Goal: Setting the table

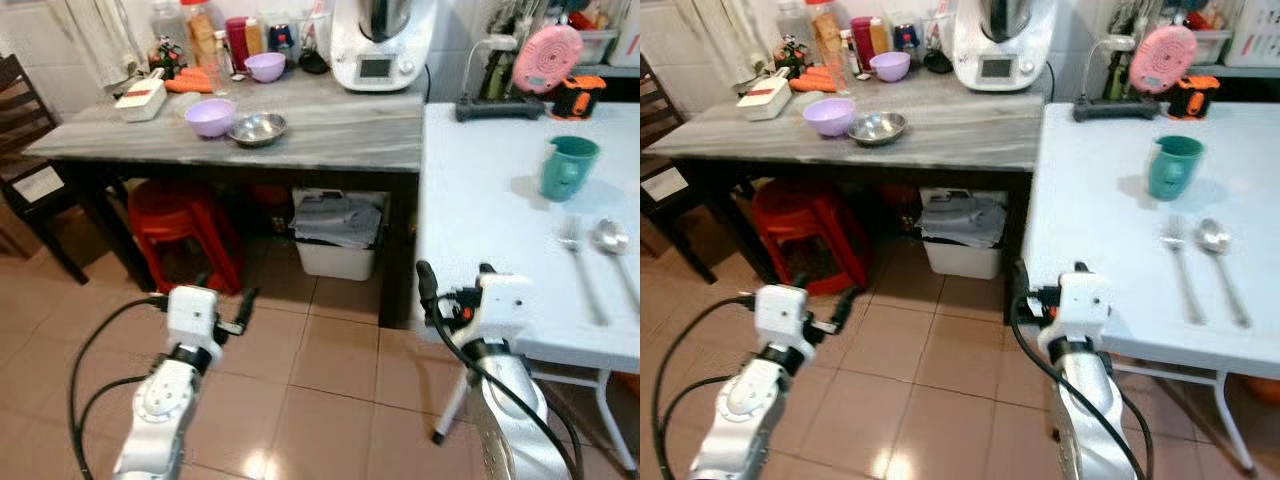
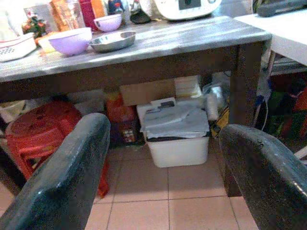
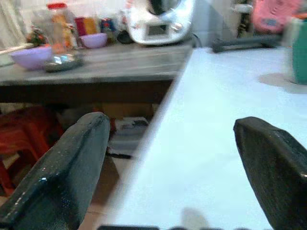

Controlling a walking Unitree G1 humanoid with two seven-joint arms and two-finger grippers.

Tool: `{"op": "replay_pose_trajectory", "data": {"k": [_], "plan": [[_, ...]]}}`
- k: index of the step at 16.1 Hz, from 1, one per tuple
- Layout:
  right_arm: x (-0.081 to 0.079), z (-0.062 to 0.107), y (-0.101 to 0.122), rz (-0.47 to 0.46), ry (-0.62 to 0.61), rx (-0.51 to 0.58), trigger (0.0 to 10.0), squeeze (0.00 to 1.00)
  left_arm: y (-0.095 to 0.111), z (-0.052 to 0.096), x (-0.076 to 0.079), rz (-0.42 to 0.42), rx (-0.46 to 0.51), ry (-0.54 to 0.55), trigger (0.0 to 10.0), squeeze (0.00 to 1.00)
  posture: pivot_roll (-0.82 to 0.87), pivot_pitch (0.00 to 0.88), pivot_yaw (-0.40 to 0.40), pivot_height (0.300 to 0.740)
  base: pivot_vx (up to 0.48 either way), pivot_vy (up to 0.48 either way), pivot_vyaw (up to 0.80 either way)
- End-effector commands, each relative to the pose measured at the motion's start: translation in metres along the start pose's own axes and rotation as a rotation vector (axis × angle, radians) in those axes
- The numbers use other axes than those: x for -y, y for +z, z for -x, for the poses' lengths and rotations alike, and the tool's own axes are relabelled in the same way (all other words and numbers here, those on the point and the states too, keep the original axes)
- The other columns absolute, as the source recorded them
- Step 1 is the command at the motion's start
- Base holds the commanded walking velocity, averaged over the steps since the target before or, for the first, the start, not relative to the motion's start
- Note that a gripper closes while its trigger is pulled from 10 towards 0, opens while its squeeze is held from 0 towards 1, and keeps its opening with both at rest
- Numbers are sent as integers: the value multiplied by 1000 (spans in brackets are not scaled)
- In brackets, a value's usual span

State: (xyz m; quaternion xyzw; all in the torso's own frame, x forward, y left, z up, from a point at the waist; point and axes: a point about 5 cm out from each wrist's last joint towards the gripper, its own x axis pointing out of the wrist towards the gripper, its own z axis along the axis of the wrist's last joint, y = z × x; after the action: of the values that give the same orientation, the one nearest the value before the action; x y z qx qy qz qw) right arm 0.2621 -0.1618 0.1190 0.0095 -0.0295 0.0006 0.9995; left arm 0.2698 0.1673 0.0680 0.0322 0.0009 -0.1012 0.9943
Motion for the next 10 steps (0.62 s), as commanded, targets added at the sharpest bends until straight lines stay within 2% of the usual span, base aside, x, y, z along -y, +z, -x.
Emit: {"op": "replay_pose_trajectory", "data": {"k": [1,4,7,10], "plan": [[3,-1,2,-7,-18,4,10000,0,5,-4,4,-4,15,-28,10000,0,-61,0,129,740,0,-480,-425],[2,-1,3,-11,-11,10,10000,0,4,-5,5,-4,15,-30,10000,0,-61,0,126,740,0,-480,-525],[3,-2,3,-11,-6,12,10000,0,4,-5,6,-3,15,-29,10000,0,-62,0,124,740,0,-480,0],[2,-3,4,-5,1,13,10000,0,4,-5,9,12,25,-35,10000,0,-65,0,118,740,0,0,0]]}}
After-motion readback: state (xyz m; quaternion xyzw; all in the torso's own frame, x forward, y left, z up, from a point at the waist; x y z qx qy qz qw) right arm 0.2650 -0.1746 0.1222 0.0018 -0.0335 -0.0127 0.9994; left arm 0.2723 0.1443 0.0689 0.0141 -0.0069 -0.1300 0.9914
